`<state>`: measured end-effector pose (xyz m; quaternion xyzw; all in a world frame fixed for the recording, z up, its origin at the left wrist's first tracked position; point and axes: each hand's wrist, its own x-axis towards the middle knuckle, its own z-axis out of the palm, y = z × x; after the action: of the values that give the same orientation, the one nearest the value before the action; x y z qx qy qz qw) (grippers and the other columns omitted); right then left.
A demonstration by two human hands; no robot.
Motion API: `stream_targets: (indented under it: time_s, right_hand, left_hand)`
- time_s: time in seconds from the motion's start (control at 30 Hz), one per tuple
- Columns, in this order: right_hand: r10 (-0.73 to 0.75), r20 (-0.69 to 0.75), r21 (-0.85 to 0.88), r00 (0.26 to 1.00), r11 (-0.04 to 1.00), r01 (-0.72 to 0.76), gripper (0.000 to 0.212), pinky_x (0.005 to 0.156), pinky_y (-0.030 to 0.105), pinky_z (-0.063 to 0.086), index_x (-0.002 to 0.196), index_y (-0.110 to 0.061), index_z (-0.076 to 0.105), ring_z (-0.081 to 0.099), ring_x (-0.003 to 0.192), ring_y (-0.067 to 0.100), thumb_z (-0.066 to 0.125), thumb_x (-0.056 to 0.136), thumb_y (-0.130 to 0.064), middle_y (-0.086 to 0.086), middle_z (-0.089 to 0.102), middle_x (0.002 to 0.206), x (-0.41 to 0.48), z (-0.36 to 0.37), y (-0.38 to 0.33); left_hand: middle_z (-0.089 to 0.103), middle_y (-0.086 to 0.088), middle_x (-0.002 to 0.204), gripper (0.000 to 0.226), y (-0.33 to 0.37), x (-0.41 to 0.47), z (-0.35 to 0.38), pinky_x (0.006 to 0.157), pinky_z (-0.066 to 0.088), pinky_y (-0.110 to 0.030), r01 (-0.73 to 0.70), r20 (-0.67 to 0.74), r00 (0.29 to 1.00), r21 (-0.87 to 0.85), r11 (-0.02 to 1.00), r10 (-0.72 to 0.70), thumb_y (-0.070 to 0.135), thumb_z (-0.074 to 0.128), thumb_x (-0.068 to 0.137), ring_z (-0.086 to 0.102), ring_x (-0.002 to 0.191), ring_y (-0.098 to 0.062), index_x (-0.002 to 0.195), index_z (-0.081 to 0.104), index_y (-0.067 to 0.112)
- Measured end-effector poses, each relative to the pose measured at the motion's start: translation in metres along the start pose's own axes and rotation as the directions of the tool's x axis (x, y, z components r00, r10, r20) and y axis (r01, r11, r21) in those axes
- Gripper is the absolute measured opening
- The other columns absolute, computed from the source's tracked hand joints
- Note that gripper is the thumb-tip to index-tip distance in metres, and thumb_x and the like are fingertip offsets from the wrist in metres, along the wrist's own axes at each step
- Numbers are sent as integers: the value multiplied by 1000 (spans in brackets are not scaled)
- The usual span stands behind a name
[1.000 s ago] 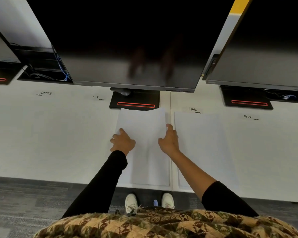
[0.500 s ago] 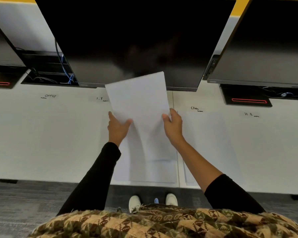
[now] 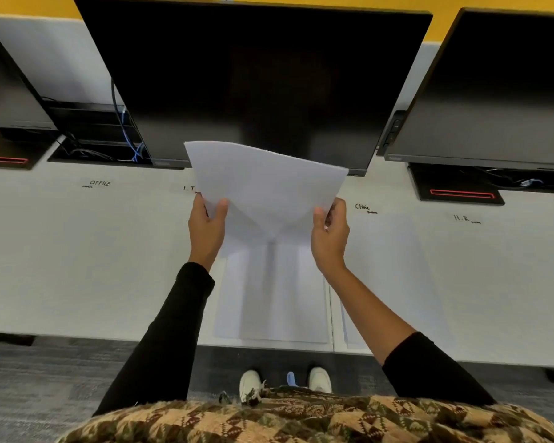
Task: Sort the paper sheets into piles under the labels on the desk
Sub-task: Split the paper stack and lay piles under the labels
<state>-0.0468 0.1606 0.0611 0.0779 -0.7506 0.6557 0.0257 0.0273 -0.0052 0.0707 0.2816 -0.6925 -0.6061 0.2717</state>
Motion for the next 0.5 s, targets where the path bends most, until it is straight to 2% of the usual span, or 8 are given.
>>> stream_targets:
  time_s: [0.07, 0.13, 0.2, 0.27, 0.3, 0.37, 0.43, 0.5]
  right_hand:
    - [38, 33, -36, 999, 999, -37, 8, 58, -2, 39, 100, -6, 52, 48, 64, -7, 45, 96, -9, -8, 50, 80, 1, -1, 6]
    - [43, 32, -43, 999, 998, -42, 22, 54, 1, 37, 77, -18, 47, 47, 56, -10, 48, 95, -7, -12, 45, 69, 6, -3, 6]
    - [28, -8, -33, 1000, 999, -28, 29, 53, 2, 35, 70, -22, 44, 44, 52, -10, 50, 94, -6, -10, 44, 65, 13, -9, 4]
    - [25, -63, -16, 998, 1000, -26, 16, 56, 1, 37, 80, -15, 50, 46, 56, -10, 51, 93, -7, -11, 48, 69, 21, -18, 2]
    - [26, -93, -9, 995, 1000, -27, 8, 58, 1, 39, 88, -12, 53, 48, 61, -9, 50, 94, -7, -13, 50, 73, 26, -25, 3]
    - [34, -173, -23, 984, 999, -38, 7, 60, 2, 40, 96, -9, 55, 47, 66, -2, 48, 94, -6, -14, 50, 75, 35, -39, 7]
    - [61, -261, -51, 963, 996, -77, 10, 57, 3, 38, 97, -7, 56, 46, 65, 3, 47, 94, -5, -10, 50, 73, 44, -54, 13]
    - [123, -332, -103, 935, 981, -166, 14, 55, 4, 38, 103, -4, 58, 52, 72, 12, 46, 95, -7, -2, 55, 80, 53, -72, 22]
  left_hand:
    - [55, 3, 107, 27, -5, -1, 2, 91, 45, -29, 22, -24, 999, 31, 999, -21, 13, 47, 96, 53, 102, -17, 123, 48, 8]
    - [53, 7, 89, 12, -6, 2, 5, 86, 45, -30, 17, -49, 999, 63, 998, -14, 12, 46, 96, 50, 90, -17, 107, 51, 16]
    - [50, 9, 81, 11, -3, 5, 9, 78, 45, -23, -18, -75, 997, 93, 995, 25, 11, 47, 96, 49, 77, -14, 92, 49, 22]
    - [53, 9, 80, 6, 2, 3, 18, 70, 45, -12, -52, -74, 995, 99, 994, 60, 10, 49, 95, 50, 71, -6, 92, 49, 15]
    - [53, 10, 79, 3, 4, -1, 27, 66, 44, -12, -65, -63, 995, 106, 992, 72, 11, 50, 95, 50, 71, -7, 93, 50, 13]
    - [56, 5, 81, 3, 7, -8, 46, 64, 43, -11, -54, -24, 998, 115, 992, 57, 11, 52, 94, 51, 77, -12, 96, 51, 14]
    - [60, -1, 95, 15, 8, -18, 68, 70, 45, -13, 0, 25, 1000, 114, 994, -3, 9, 53, 93, 55, 86, -14, 109, 54, 11]
    - [58, -1, 105, 34, 4, -32, 90, 81, 46, -21, 58, 76, 995, 118, 991, -67, 5, 52, 93, 56, 92, -14, 127, 47, 8]
